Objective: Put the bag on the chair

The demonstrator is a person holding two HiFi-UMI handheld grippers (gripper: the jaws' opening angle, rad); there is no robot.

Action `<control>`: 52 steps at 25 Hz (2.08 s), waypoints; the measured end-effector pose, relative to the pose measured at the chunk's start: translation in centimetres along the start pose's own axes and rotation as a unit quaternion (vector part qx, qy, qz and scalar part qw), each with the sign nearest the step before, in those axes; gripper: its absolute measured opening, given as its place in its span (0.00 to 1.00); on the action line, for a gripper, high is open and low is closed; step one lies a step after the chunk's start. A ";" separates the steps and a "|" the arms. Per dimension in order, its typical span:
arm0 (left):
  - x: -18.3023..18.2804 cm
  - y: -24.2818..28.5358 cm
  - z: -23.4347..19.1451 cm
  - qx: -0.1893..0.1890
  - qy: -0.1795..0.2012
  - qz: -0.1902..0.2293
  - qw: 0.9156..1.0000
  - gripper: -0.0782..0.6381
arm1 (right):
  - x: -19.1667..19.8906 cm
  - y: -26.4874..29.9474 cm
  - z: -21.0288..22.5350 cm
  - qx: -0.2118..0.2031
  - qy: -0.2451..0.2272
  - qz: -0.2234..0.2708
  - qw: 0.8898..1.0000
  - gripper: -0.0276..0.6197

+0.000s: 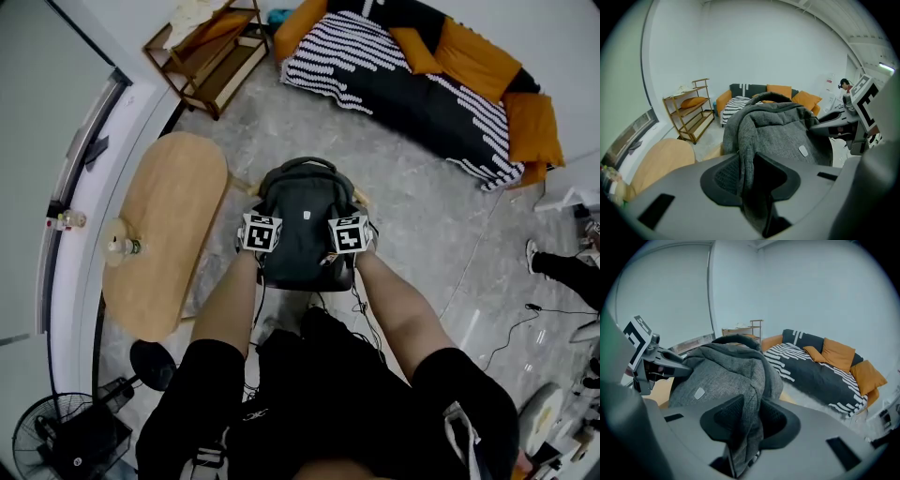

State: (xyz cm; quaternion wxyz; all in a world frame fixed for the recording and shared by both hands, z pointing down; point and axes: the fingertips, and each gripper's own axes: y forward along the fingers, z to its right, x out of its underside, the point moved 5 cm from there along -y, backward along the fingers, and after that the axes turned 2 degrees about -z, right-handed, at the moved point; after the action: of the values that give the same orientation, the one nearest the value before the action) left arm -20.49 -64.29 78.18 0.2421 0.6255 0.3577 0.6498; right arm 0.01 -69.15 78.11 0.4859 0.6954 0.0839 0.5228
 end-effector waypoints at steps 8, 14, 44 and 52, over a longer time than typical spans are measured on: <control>-0.2 1.6 -0.5 0.001 -0.013 0.006 1.000 0.25 | 0.0 1.5 0.7 0.004 0.002 0.010 1.000 0.23; 0.3 0.3 -0.5 -0.002 -0.050 0.010 0.999 0.28 | 0.5 0.1 0.0 0.009 0.024 0.021 0.999 0.23; -7.0 -51.8 7.3 -0.076 0.007 0.373 0.925 0.16 | -10.0 -47.5 -13.7 -0.005 0.051 0.445 0.894 0.06; -5.6 -52.7 5.7 -0.060 -0.002 0.366 0.929 0.16 | -9.8 -47.1 -15.9 0.014 0.048 0.411 0.910 0.06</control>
State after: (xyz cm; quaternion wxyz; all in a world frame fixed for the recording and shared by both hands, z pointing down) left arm -21.34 -34.54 33.91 0.0250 0.6987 0.0636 0.7121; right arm 1.24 -41.71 35.51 0.2139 0.6490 -0.1792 0.7078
